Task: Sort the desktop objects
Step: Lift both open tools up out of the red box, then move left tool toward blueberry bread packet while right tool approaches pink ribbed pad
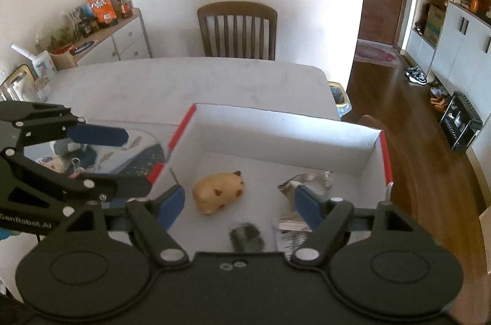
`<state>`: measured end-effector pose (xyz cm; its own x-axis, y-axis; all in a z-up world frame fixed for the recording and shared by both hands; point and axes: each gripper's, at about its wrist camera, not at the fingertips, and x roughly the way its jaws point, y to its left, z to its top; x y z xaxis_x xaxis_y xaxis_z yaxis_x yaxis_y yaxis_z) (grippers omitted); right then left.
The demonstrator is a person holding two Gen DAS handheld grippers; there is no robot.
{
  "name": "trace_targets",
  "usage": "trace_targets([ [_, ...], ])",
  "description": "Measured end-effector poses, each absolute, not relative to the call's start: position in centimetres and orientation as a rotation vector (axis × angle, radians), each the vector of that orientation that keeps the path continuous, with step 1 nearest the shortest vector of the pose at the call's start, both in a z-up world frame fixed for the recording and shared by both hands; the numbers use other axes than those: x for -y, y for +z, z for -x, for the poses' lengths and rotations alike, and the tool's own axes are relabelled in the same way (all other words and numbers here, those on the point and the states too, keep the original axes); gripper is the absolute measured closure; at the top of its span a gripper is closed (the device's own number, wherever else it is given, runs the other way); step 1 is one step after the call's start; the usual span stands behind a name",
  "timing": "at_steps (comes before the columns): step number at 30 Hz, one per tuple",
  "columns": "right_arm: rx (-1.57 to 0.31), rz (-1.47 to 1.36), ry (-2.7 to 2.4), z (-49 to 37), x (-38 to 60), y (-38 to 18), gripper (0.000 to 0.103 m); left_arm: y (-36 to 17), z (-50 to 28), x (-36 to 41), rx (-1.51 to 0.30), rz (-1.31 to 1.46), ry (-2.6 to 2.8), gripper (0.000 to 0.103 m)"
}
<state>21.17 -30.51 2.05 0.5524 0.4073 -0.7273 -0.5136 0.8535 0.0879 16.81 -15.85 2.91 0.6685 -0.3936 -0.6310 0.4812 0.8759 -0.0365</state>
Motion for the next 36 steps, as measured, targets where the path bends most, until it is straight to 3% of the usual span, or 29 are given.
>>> trace_targets([
  [3,-0.805,0.131,0.550,-20.2,29.7,2.4,0.021,3.4,-15.9,14.4,-0.661,-0.135,-0.486,0.034],
  [21,-0.746,0.097,0.552,-15.7,22.6,3.0,0.009,2.8,-12.1,4.9,-0.624,-0.080,-0.404,0.018],
  [25,-0.754,0.085,0.543,-15.0,21.0,2.8,0.009,2.1,-11.4,2.8,-0.620,-0.068,-0.373,0.005],
  [36,-0.753,0.096,0.509,-13.6,16.8,2.0,0.009,-0.3,-10.1,-2.5,-0.631,-0.024,-0.322,0.000],
])
